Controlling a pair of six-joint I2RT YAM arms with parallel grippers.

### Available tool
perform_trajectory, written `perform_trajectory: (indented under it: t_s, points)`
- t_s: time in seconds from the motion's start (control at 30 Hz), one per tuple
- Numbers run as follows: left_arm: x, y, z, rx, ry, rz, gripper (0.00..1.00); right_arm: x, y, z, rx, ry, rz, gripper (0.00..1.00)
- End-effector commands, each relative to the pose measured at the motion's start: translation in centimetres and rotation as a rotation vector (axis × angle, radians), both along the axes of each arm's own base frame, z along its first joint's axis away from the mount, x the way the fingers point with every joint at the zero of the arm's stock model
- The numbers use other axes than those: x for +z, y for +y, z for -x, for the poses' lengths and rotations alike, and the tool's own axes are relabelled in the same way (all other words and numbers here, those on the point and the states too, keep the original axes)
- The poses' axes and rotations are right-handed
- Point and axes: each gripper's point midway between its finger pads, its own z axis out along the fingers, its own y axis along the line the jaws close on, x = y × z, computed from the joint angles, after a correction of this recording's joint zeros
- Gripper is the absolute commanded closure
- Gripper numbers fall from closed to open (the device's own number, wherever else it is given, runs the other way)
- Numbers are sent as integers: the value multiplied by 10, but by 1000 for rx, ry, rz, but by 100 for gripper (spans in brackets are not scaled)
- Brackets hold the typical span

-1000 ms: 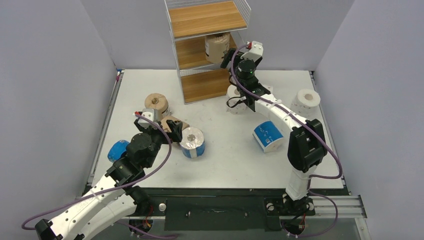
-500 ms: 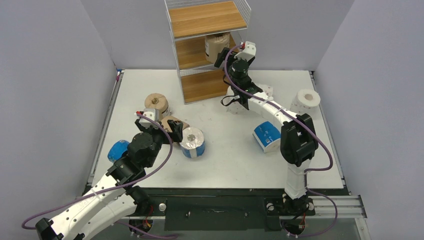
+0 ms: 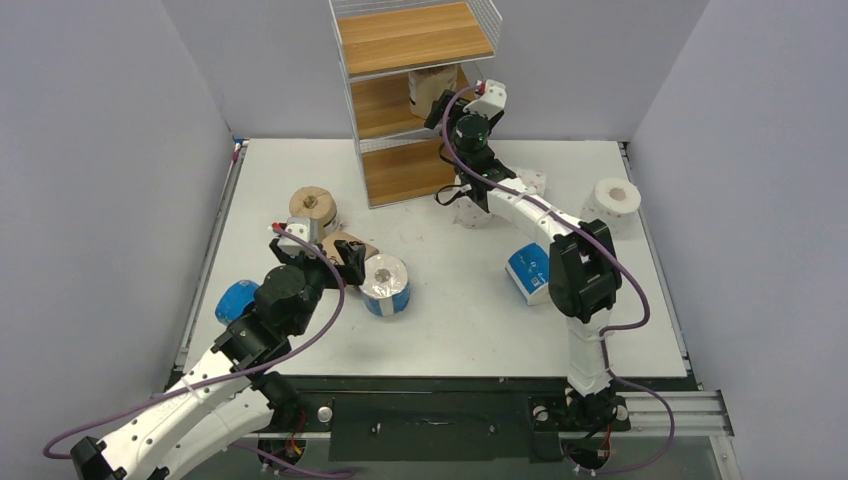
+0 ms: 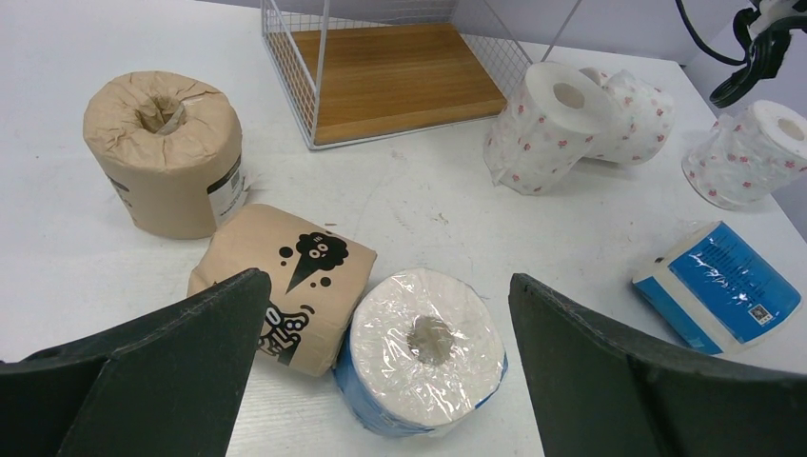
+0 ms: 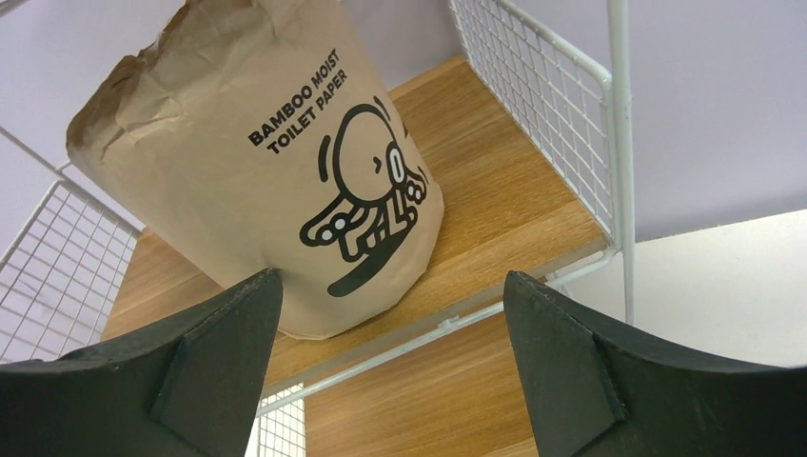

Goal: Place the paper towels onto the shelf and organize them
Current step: Place the paper towel on the shelf, then adjust the paper towel at the center of the board.

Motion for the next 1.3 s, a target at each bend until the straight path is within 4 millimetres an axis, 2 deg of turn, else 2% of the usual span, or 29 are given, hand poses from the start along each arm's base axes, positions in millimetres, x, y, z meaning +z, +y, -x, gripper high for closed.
perform_trajectory:
  t_s: [0.0, 0.33, 0.47, 0.6, 0.7, 0.87, 1.07, 1.27]
  points:
    - [7, 2, 1, 6, -16, 21, 4, 35, -17, -11, -65, -68, -71, 18]
    - [6, 3, 3, 5, -13, 29, 4, 41, -27, -19, -82, -52, -62, 18]
    - [7, 4, 5, 1, -19, 37, 4, 51, -28, -7, -60, -84, -73, 18]
    - [10, 5, 7, -3, -27, 48, 4, 61, -21, 17, -32, -117, -71, 18]
    - [10, 5, 8, -8, -29, 56, 4, 64, -13, 34, -6, -128, -73, 18]
    - [9, 4, 11, -16, -29, 69, 4, 63, 6, 46, 58, -130, -76, 21]
    - [10, 5, 12, -19, -31, 75, 4, 54, 33, 38, 139, -124, -120, 25]
    - [9, 5, 13, -20, -30, 80, 4, 54, 50, 27, 185, -168, -179, 30]
